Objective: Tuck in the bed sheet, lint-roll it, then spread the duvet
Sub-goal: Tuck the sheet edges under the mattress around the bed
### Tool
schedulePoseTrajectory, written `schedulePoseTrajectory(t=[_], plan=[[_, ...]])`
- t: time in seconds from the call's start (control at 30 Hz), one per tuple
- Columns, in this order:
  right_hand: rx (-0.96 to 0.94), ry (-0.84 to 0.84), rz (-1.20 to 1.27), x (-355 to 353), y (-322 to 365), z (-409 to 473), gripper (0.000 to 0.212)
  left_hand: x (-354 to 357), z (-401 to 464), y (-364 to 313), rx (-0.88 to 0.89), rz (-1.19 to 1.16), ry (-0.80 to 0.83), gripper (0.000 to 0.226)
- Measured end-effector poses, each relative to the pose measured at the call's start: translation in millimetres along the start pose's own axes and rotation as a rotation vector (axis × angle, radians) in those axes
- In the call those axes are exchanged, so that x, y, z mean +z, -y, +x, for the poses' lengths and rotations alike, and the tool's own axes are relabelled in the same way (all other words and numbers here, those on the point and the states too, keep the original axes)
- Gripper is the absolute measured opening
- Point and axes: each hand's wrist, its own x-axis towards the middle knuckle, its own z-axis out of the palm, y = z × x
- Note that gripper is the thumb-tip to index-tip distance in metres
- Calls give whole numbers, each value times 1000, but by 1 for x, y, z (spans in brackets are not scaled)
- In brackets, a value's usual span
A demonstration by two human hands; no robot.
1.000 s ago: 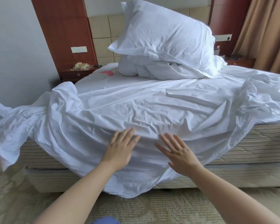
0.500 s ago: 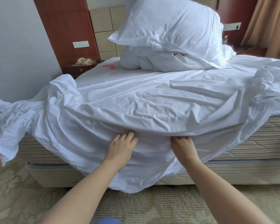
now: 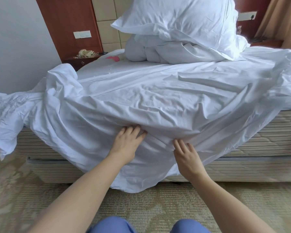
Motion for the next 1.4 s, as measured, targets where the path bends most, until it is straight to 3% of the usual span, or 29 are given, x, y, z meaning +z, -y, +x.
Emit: schedulePoseTrajectory(t=[0.07, 0.17, 0.23, 0.37, 0.5, 0.57, 0.7, 0.8, 0.9, 1.03, 1.13, 1.4], plan=[[6, 70, 67, -3, 3, -10, 29, 1, -2, -4, 8, 20, -63, 67], [-20, 99, 127, -9, -7, -29, 31, 7, -8, -5, 54, 100, -172, 21], [-47, 75, 173, -17, -14, -41, 45, 9, -14, -7, 80, 117, -221, 13], [-71, 119, 215, -34, -19, -51, 46, 15, -24, -8, 124, 8, -222, 13], [-100, 206, 207, -41, -24, -57, 43, 21, -42, -13, 187, -35, -58, 43], [-110, 231, 207, -45, -24, -58, 42, 28, -46, -14, 178, -75, -16, 47], [-160, 255, 176, -54, -26, -56, 34, 6, -52, -19, 206, -61, 106, 22], [-172, 270, 170, -56, -28, -52, 31, 8, -51, -18, 238, 26, 251, 30], [-187, 350, 163, -53, -26, -47, 30, 14, -54, -21, 217, 9, 263, 34], [-54, 461, 220, -58, -25, -31, 23, 23, -50, -28, 163, -68, 260, 47], [-19, 521, 245, -51, -22, -25, 31, 26, -44, -33, 117, -158, 322, 61], [-16, 555, 238, -40, -14, -17, 47, 23, -26, -49, 96, -228, 307, 55]])
